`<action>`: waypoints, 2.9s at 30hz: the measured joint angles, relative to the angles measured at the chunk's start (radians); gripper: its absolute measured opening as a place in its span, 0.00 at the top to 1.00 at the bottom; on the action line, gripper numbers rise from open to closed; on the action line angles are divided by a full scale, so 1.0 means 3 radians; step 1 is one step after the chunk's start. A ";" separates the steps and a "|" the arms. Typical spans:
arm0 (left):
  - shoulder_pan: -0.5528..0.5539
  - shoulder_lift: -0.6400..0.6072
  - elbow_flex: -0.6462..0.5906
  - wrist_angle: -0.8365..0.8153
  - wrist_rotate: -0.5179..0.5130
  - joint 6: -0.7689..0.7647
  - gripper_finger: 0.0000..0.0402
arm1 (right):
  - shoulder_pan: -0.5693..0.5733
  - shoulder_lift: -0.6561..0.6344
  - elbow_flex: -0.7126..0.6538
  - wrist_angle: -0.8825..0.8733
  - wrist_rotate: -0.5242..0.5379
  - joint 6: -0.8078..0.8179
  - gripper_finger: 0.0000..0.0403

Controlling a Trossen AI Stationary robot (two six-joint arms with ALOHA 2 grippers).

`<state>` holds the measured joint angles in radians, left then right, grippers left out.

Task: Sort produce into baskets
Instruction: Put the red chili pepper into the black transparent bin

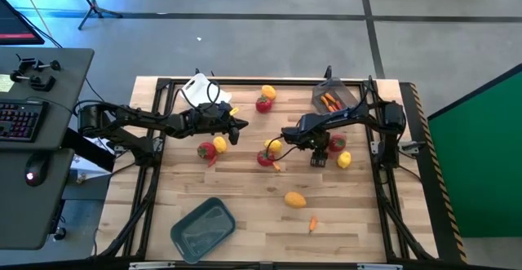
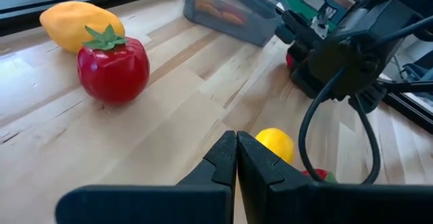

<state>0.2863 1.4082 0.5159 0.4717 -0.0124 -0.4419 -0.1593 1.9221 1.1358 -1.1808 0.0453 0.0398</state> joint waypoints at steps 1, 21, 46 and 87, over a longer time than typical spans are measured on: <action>0.0000 0.0000 0.0000 -0.0010 0.0000 0.0000 1.00 | 0.0000 0.0001 0.0000 0.0002 -0.0008 -0.0003 0.51; 0.0000 0.0000 0.0000 -0.0026 0.0000 0.0000 1.00 | 0.0000 -0.0005 0.0000 -0.0093 -0.0443 -0.0222 0.80; 0.0000 0.0000 0.0000 -0.0024 0.0000 0.0089 1.00 | 0.0031 -0.0683 0.0006 -0.0192 -0.0610 0.0014 1.00; -0.0106 0.0001 0.0000 -0.0026 -0.0136 0.0137 1.00 | -0.2182 -0.1334 -0.0290 0.1260 -0.0068 0.0451 0.97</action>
<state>0.2546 1.4086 0.5159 0.4641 -0.0532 -0.4009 -0.8138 1.5219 1.0489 -0.8028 0.0250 0.1752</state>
